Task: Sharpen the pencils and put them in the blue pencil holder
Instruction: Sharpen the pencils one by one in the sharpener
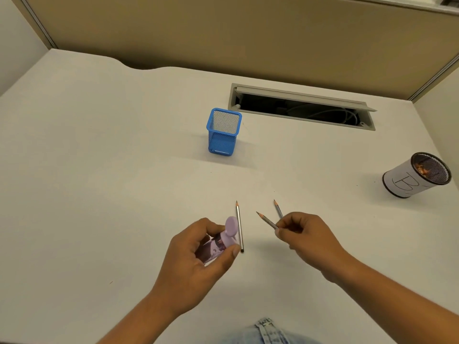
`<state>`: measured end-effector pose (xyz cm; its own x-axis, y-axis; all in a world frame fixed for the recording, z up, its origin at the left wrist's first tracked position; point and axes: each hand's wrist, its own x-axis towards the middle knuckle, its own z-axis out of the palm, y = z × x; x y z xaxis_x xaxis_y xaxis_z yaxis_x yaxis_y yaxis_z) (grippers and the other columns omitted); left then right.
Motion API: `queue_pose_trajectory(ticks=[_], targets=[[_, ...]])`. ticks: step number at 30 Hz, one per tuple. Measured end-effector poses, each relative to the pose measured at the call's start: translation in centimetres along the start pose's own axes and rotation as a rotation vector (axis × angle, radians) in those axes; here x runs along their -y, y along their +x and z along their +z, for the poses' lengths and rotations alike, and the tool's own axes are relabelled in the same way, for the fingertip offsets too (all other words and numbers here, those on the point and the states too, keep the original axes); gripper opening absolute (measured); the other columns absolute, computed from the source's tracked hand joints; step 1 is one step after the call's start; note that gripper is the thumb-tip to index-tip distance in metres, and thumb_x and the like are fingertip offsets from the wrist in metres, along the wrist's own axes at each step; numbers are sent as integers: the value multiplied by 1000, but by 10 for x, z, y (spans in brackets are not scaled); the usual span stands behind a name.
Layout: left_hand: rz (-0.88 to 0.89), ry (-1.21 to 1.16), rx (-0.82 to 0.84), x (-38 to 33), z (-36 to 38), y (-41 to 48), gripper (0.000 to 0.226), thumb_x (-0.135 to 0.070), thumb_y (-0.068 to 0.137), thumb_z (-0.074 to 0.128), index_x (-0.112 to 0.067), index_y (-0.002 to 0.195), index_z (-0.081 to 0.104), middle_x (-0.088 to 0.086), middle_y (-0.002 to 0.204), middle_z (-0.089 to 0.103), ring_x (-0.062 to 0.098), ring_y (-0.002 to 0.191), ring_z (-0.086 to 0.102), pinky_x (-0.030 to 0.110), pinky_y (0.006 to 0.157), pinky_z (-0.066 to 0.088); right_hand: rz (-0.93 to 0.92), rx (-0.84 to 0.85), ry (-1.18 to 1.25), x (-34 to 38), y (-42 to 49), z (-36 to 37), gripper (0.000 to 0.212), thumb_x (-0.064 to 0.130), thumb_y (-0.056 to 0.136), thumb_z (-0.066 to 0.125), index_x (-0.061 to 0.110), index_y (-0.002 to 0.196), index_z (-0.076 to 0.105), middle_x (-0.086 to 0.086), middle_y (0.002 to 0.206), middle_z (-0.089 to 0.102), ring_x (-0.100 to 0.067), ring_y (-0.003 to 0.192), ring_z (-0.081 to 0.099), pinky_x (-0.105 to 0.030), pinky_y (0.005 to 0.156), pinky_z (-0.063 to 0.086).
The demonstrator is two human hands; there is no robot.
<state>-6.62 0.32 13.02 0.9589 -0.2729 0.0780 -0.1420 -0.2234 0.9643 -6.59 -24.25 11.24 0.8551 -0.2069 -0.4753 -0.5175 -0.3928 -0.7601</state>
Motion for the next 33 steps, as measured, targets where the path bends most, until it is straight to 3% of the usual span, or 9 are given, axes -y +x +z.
queue_pose_trajectory(ticks=[3,8,12,15,20,33], targets=[[-37,-22,-8,1,2,-2,18,-44,77,71,-28,83,65,3,74,67,10,56,54,20,53,46,-38,-120,-130,-10,15,11,12,18,79,74,24,69,72,16,58,66,1,46,54,-14,45,42],[-47,-20,-16,1,6,-3,18,-47,77,71,-31,82,64,0,75,68,10,57,54,20,53,46,-75,-228,-402,-17,33,25,6,30,78,73,29,73,70,19,65,67,1,63,63,-20,54,44],[-42,-1,-28,2,8,-4,19,-46,77,70,-29,83,64,-1,75,68,15,59,58,30,53,49,-89,-229,-518,-15,42,29,5,33,80,72,28,81,71,16,69,68,-11,66,67,-27,62,56],[-49,-5,-37,3,8,-4,21,-46,77,71,-27,84,65,-1,74,68,16,59,58,29,53,49,-90,-219,-583,-12,48,29,8,34,81,69,26,82,71,10,75,72,-17,69,68,-33,66,60],[-55,-3,-43,4,9,-5,21,-45,77,71,-27,84,65,-3,74,68,13,60,59,23,54,48,-79,-198,-626,-11,52,30,10,33,81,69,24,83,72,7,78,73,-19,76,69,-33,71,58],[-40,31,-45,4,10,-4,20,-48,78,70,-31,87,64,-14,74,65,5,59,56,12,51,44,-63,-191,-621,-9,55,32,12,31,81,69,20,82,70,2,76,72,-20,69,70,-33,68,58]])
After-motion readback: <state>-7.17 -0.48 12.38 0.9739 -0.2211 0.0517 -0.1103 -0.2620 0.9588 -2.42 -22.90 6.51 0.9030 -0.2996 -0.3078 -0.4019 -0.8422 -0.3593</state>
